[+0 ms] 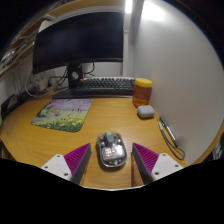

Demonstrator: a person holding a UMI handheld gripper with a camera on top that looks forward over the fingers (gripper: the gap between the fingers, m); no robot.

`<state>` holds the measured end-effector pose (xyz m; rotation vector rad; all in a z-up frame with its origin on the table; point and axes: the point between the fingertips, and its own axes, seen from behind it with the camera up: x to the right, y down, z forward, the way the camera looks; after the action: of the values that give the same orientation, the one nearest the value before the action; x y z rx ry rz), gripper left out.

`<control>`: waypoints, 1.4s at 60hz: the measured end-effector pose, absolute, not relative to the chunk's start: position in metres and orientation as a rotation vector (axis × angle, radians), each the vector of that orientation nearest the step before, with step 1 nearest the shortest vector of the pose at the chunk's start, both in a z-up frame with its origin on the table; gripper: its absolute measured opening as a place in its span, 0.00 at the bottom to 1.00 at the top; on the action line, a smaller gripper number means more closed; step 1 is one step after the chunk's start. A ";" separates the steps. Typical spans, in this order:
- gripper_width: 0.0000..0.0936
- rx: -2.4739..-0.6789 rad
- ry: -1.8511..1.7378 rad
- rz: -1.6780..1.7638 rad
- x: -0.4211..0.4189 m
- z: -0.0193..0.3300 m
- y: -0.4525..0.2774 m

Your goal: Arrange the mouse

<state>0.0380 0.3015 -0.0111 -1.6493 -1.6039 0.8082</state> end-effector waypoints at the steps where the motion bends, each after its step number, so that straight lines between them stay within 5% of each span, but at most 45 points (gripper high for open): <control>1: 0.92 -1.650 -1.604 0.811 0.036 -0.011 0.302; 14: 0.92 -1.641 -1.617 0.832 0.019 -0.012 0.301; 19: 0.49 -1.633 -1.622 0.802 0.016 -0.011 0.305; 27: 0.41 -1.692 -1.632 0.795 0.014 -0.010 0.303; 37: 0.41 -1.698 -1.595 0.828 -0.011 0.036 0.281; 51: 0.41 -1.628 -1.629 1.018 -0.085 0.102 0.161; 75: 0.45 -1.648 -1.718 0.803 -0.156 -0.004 0.088; 81: 0.56 -1.685 -1.700 0.803 -0.155 -0.013 0.085; 84: 0.73 -1.689 -1.714 0.782 -0.153 -0.014 0.084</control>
<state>-0.1528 0.0843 -0.0144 -1.6889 -1.7139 0.7823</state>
